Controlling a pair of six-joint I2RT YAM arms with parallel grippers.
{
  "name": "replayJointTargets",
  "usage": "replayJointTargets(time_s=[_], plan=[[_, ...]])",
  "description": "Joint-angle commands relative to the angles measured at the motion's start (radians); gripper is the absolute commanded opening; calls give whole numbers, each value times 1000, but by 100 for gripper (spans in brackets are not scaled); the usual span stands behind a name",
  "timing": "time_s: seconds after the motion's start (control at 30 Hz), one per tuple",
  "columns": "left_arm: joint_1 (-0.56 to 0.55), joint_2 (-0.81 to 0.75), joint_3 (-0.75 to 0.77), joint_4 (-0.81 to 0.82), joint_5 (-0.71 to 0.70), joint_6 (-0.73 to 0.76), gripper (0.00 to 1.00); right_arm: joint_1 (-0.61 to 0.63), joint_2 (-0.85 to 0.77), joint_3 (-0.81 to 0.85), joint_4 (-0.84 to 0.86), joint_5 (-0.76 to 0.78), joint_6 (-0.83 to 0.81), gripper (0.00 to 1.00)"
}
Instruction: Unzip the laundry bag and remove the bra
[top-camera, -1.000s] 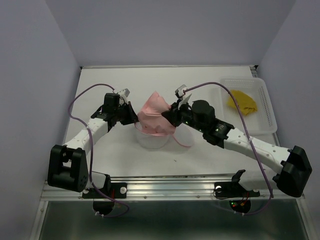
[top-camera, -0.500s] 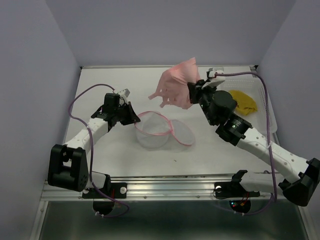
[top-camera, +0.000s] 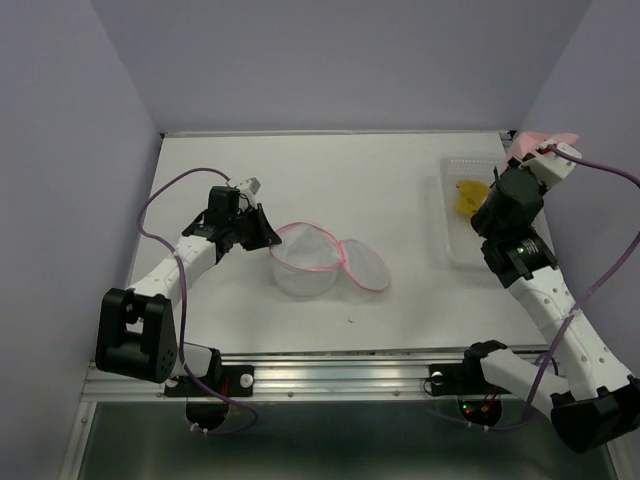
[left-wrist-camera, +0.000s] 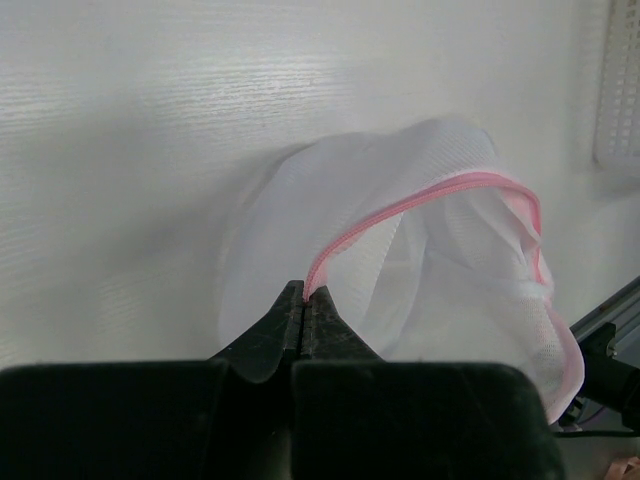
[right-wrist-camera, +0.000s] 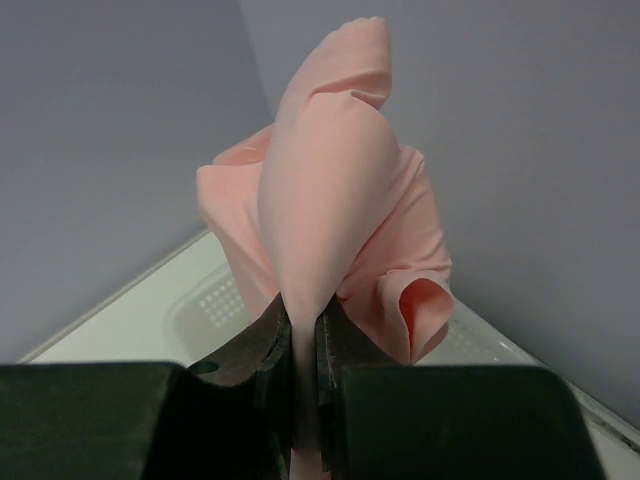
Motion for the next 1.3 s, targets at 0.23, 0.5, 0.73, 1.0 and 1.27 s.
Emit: replayJointTargets(time_s=[0.23,0.5,0.73,1.0,1.27], plan=[[6,-21,21,11,45,15,0,-254,61,-166,-218,-173,359,1],[6,-26,21,11,28,16,0,-363,158,-289,-139,-447,487,1],[6,-24,21,9,29,16,0,-392,234,-312,-175,-490,543,71],[6,-16,21,11,29,15,0,-392,83,-190,-262,-534,470,100],[6,-10,24,8,22,18,0,-236,12,-122,-308,-912,456,88]])
